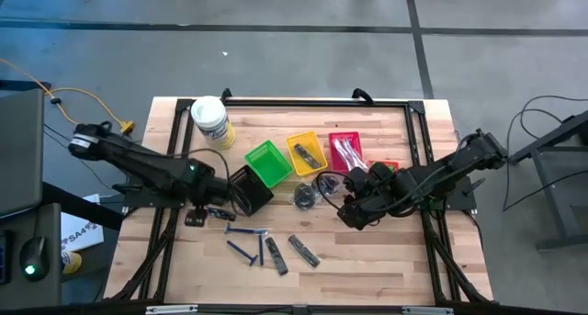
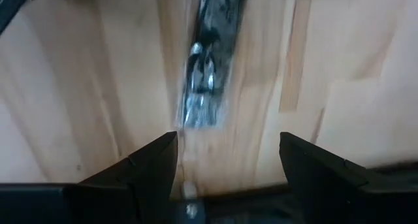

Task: Pick & Place Travel size toiletries
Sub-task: Put the black hair comb into the yellow bin

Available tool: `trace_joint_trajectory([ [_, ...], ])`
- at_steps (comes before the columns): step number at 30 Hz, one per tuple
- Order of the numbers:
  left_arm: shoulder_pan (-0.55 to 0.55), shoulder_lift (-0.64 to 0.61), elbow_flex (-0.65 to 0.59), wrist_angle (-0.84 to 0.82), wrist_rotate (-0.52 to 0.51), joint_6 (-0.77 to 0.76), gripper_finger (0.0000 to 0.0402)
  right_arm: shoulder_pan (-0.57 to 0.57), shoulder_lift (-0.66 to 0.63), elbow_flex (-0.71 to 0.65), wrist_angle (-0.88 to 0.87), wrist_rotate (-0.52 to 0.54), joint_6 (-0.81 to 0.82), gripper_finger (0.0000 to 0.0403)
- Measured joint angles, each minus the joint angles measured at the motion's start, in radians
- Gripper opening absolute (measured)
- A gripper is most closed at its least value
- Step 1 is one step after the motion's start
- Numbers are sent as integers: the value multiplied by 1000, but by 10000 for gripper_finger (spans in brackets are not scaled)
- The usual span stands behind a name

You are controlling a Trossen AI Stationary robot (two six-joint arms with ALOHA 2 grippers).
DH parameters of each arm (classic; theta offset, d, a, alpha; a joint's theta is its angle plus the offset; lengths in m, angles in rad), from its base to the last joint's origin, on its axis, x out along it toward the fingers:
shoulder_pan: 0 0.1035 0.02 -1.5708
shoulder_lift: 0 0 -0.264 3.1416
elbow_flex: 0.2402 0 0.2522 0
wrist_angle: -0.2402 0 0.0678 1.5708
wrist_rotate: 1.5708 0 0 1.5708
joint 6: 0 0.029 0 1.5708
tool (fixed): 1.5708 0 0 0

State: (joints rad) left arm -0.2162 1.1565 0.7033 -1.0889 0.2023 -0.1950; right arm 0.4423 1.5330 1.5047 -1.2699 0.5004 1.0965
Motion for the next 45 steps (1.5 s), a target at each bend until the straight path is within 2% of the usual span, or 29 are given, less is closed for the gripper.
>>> trace_joint_trajectory([
  [8,-113,119,0,161,-107,-81,260,1,0,0,-10,22,0,164],
  [17,-179,165,0,265,-161,-63,260,1,0,0,-21,22,-5,164],
  [21,-207,201,0,289,-217,-50,260,1,0,0,-27,25,-5,164],
  [35,-210,347,5,291,-231,-38,258,26,0,0,-49,25,-9,164],
  [39,-210,359,4,294,-228,-38,235,43,0,0,-62,26,-11,164],
  [45,-210,360,3,305,-212,-43,160,66,0,0,-65,36,-10,164],
])
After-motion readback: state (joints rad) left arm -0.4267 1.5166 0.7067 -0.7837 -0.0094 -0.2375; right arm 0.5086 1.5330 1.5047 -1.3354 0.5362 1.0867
